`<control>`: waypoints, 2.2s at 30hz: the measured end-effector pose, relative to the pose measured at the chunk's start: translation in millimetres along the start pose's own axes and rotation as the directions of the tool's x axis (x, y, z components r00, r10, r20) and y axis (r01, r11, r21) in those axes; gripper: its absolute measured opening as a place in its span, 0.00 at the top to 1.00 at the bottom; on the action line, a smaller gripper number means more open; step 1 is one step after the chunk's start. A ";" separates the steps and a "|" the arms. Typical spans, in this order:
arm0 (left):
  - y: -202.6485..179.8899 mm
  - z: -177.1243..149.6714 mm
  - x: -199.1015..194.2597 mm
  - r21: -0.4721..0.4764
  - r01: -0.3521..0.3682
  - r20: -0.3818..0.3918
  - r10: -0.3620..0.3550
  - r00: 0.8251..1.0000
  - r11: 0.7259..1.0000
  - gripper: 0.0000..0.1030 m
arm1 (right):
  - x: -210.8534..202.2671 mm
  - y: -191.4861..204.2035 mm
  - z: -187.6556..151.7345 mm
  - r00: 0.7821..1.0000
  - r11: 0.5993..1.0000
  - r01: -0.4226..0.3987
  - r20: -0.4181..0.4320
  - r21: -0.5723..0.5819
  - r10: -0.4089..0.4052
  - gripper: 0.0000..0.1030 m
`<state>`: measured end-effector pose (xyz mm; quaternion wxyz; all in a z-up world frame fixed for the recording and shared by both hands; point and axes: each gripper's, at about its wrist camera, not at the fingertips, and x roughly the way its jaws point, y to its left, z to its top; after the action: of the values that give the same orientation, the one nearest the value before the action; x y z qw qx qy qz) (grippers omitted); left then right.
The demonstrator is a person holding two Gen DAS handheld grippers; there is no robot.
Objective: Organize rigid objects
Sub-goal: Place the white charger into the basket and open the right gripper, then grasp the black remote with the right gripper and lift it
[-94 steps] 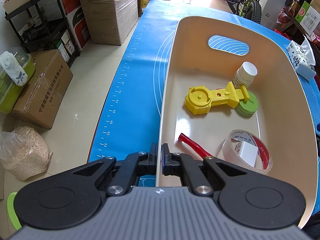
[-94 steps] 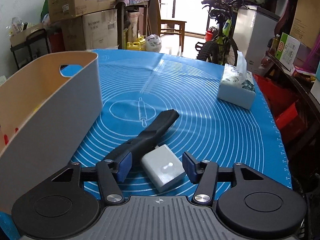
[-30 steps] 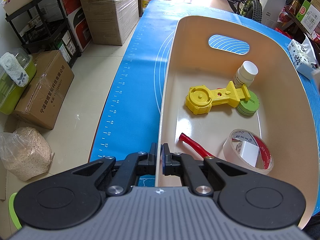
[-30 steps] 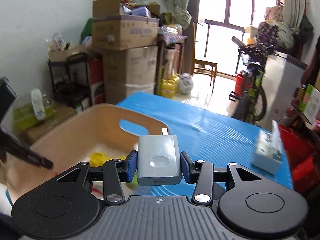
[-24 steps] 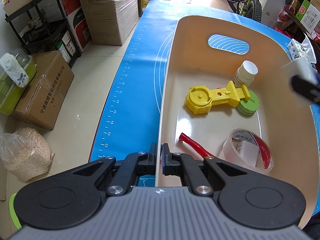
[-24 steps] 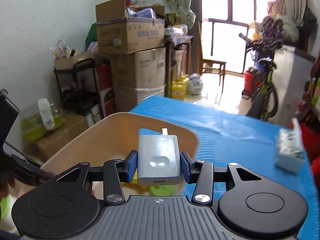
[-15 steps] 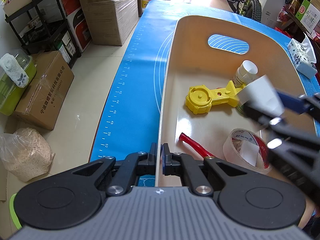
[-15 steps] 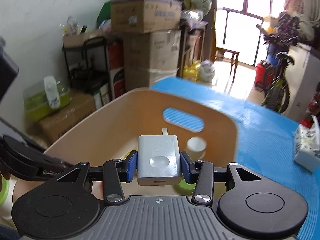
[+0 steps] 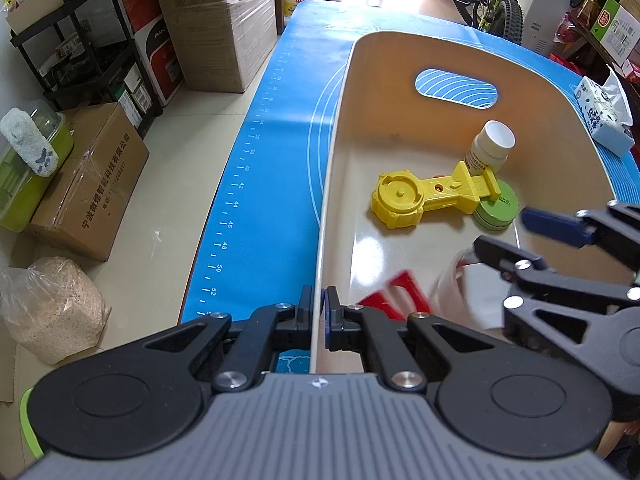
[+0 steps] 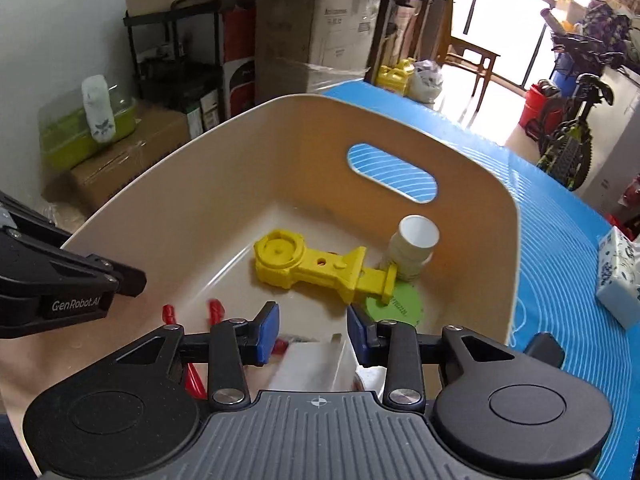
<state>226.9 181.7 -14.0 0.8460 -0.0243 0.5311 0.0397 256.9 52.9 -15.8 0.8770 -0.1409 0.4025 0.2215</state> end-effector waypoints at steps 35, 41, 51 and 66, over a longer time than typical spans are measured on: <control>-2.8 -0.5 -0.2 0.001 -0.002 0.000 0.002 1.000 1.000 0.94 | 34.7 -135.8 -99.7 0.925 0.759 0.312 0.000 0.572 -0.380 0.38; -2.9 -0.4 -0.1 0.001 -0.003 0.000 0.003 1.000 1.000 0.94 | 47.9 -129.2 -103.7 0.915 0.732 0.346 -0.037 0.587 -0.402 0.37; -3.0 -0.4 0.0 0.001 -0.003 0.000 0.003 1.000 1.000 0.94 | 48.5 -117.8 -107.3 0.891 0.721 0.382 -0.023 0.578 -0.454 0.46; -2.9 -0.5 0.0 0.001 -0.004 0.000 0.004 1.000 1.000 0.94 | 5.9 -121.3 -108.4 0.867 0.722 0.326 0.112 0.610 -0.486 0.48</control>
<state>226.8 178.8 -14.2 0.8459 -0.0227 0.5313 0.0412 251.4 -96.2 -81.0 0.9502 0.0741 0.2881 -0.0923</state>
